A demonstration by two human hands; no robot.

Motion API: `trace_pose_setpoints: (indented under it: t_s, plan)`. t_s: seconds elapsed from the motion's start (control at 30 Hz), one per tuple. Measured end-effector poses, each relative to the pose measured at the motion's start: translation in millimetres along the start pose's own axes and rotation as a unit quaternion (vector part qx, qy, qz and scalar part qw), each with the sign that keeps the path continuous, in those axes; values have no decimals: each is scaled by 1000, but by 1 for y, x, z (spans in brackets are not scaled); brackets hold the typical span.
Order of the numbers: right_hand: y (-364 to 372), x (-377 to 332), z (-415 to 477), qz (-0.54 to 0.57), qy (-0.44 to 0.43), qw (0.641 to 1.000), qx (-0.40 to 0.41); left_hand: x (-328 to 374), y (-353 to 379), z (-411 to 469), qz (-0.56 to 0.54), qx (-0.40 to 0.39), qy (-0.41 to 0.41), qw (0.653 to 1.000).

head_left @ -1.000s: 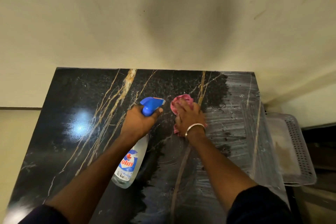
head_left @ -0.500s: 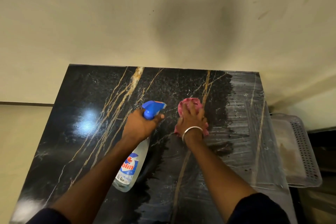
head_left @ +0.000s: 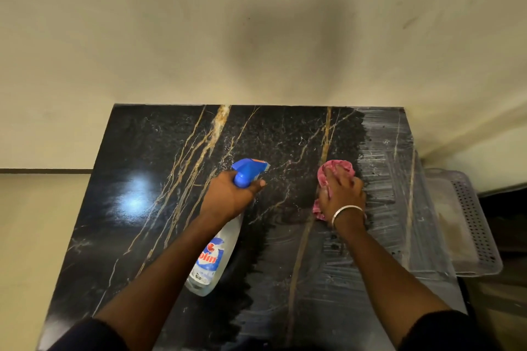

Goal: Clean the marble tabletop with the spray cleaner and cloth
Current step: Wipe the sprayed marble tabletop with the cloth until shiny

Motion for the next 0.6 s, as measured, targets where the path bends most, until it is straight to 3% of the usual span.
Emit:
trace_pose_setpoints:
  t_s: [0.17, 0.23, 0.33, 0.47, 0.53, 0.6]
  plan:
    - [4, -50, -10, 50, 169, 984, -13, -3, -10, -3, 16, -18, 22, 999]
    - [8, -77, -20, 46, 142, 989, -24, -5, -11, -4, 19, -17, 27, 999]
    - [18, -105, -39, -8, -4, 998, -68, -6, -11, -5, 26, -16, 27, 999]
    - [19, -90, -43, -76, -154, 981, -94, -5, -10, -5, 34, -25, 26, 999]
    - [17, -64, -39, -82, -140, 983, -84, -6, -11, -6, 34, -30, 26, 999]
    - [14, -37, -40, -53, -41, 997, -49, -5, -14, -8, 35, -37, 29, 998]
Point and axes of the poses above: each hand's wrist, its own z-axis towards the middle knuckle, its own y-axis out of the palm, x = y × z, the point moved 3 cm from there along z, towards the middle knuckle, and after that the axes turned 1 degree about x, right-handed, at the moved point
